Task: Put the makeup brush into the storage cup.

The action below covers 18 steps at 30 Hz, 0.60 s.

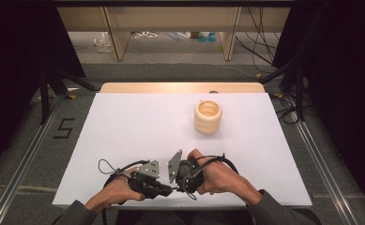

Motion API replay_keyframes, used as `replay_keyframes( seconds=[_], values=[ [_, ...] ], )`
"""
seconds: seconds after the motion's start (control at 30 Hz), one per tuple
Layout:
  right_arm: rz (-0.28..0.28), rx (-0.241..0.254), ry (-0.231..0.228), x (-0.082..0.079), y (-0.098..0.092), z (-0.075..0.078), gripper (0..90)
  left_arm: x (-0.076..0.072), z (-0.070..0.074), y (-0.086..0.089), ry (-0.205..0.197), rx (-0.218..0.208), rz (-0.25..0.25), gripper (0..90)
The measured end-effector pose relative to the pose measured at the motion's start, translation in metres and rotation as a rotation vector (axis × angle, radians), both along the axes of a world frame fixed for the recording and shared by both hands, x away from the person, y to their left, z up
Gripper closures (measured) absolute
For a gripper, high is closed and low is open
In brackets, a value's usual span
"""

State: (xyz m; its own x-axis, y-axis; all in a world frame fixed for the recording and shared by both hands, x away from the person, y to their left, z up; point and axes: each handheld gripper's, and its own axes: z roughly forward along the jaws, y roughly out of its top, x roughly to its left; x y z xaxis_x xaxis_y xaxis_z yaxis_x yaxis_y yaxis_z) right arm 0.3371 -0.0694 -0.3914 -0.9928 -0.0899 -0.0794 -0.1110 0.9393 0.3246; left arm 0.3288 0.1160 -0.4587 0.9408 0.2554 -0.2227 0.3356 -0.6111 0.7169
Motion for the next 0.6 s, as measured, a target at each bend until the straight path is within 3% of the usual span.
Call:
replay_keyframes(
  seconds=[0.07,0.1,0.2,0.27,0.33,0.37,0.43,0.5,0.53,0.57,0.6],
  values=[
    [0.0,0.021,-0.008,0.002,-0.001,0.001,66.2,0.0,0.0,0.0,0.0,0.0,0.003,84.7],
    [-0.028,0.03,-0.015,0.003,-0.005,0.005,60.2,0.0,0.0,0.0,-0.001,-0.001,0.006,84.7],
    [-0.053,0.053,-0.016,0.004,-0.009,0.008,57.1,0.002,0.0,0.002,0.001,-0.002,0.028,84.6],
    [-0.057,0.113,-0.029,0.008,-0.015,0.012,50.2,0.004,0.0,0.004,0.005,-0.009,0.054,84.7],
    [-0.071,0.125,-0.028,0.009,-0.017,0.014,48.5,0.006,0.001,0.006,0.001,-0.018,0.082,84.6],
    [-0.117,0.167,-0.019,0.01,-0.022,0.016,44.7,0.007,0.002,0.008,-0.005,-0.024,0.092,84.7],
    [-0.131,0.178,-0.019,0.01,-0.025,0.016,43.8,0.009,0.003,0.011,-0.004,-0.038,0.127,84.6],
    [-0.182,0.229,-0.027,0.014,-0.035,0.016,39.4,0.013,0.003,0.014,-0.013,-0.05,0.155,84.6],
    [-0.207,0.263,-0.057,0.016,-0.039,0.015,37.2,0.014,0.004,0.016,-0.02,-0.063,0.19,84.6],
    [-0.207,0.263,-0.057,0.016,-0.039,0.015,37.2,0.014,0.004,0.016,-0.02,-0.063,0.19,84.5],
    [-0.244,0.291,-0.063,0.017,-0.045,0.016,37.2,0.017,0.005,0.02,-0.027,-0.08,0.227,84.5]
  ],
)
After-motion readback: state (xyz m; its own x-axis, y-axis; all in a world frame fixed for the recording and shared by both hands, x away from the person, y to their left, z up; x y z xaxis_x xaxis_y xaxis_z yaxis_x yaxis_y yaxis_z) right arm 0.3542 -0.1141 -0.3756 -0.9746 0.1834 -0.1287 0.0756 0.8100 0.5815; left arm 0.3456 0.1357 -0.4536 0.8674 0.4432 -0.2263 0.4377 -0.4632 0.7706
